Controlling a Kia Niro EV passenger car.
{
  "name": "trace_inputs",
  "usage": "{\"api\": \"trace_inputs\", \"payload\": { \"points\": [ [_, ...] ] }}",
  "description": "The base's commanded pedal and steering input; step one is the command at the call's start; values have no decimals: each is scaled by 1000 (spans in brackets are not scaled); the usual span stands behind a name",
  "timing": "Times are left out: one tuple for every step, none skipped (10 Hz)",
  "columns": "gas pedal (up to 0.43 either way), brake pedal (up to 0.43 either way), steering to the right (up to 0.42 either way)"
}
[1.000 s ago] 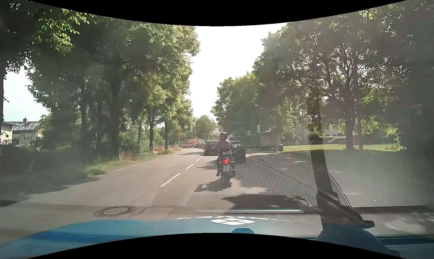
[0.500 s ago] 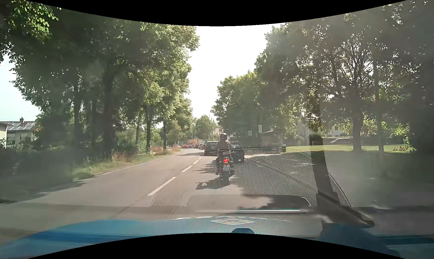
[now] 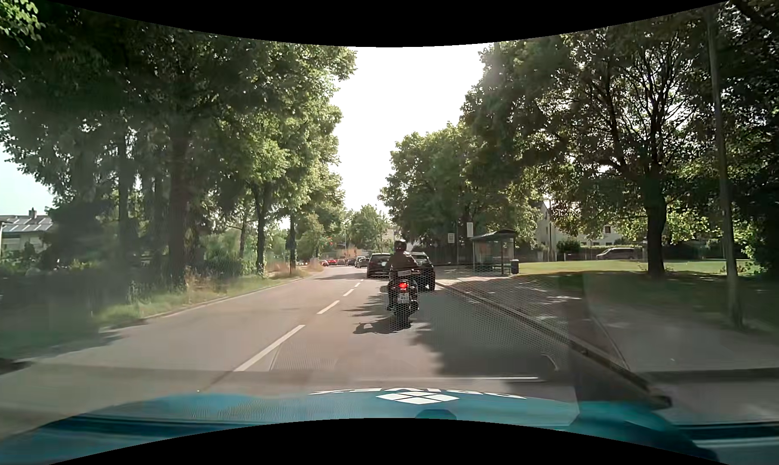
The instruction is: Follow the waypoints while adhering to traffic rules and regulations
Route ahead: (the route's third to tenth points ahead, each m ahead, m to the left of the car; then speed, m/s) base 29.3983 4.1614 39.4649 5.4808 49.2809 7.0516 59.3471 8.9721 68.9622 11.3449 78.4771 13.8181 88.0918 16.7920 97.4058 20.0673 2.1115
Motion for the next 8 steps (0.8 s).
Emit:
{"api": "trace_inputs", "payload": {
  "points": [
    [0, 0, -8],
    [0, 0, -8],
    [0, 0, -8],
    [0, 0, -7],
    [8, 0, -5],
    [8, 0, -5],
    [20, 0, -5],
    [39, 0, -5]
  ]
}}
